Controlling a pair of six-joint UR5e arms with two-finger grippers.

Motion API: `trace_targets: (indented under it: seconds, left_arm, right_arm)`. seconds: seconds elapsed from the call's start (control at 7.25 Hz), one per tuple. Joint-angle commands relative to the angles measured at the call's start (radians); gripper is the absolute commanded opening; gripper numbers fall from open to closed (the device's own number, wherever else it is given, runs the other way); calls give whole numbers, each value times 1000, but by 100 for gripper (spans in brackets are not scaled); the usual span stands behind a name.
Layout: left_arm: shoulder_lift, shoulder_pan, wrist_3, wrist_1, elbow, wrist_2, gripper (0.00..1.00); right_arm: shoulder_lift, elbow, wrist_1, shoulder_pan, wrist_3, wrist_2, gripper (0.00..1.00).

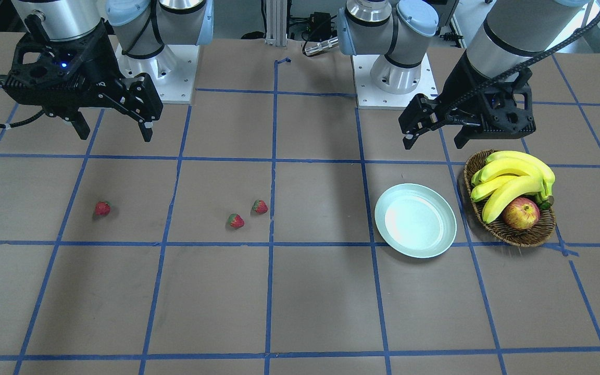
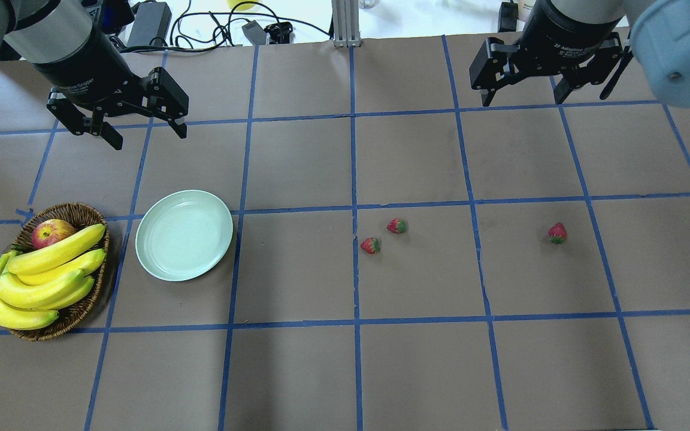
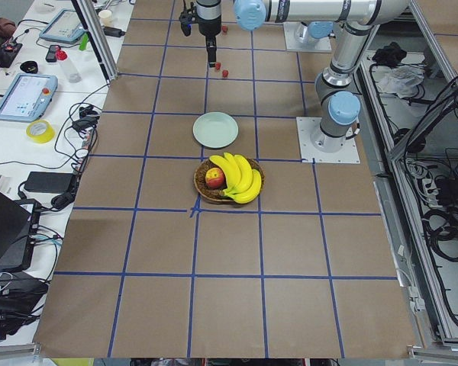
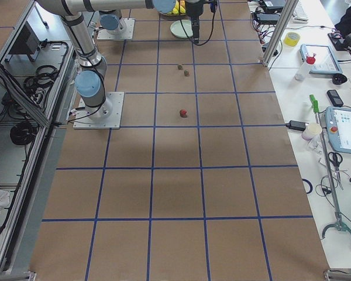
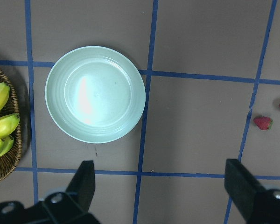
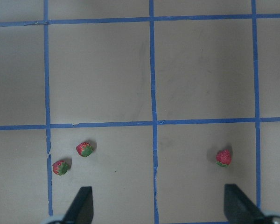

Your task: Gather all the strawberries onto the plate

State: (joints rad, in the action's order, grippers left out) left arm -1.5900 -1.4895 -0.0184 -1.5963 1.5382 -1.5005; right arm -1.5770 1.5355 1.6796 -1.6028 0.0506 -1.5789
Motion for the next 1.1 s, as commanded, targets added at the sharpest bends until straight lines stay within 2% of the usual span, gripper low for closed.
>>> trace_targets:
  seconds: [0.0,0.97]
  left_arm:
    - [2,0,0,-2,2,2,100]
    - [18,12,2,-43,8,-26,100]
  right_arm:
    - [0,0,0,-3,0,2,100]
    - [-1,0,-1,0,0,2,100]
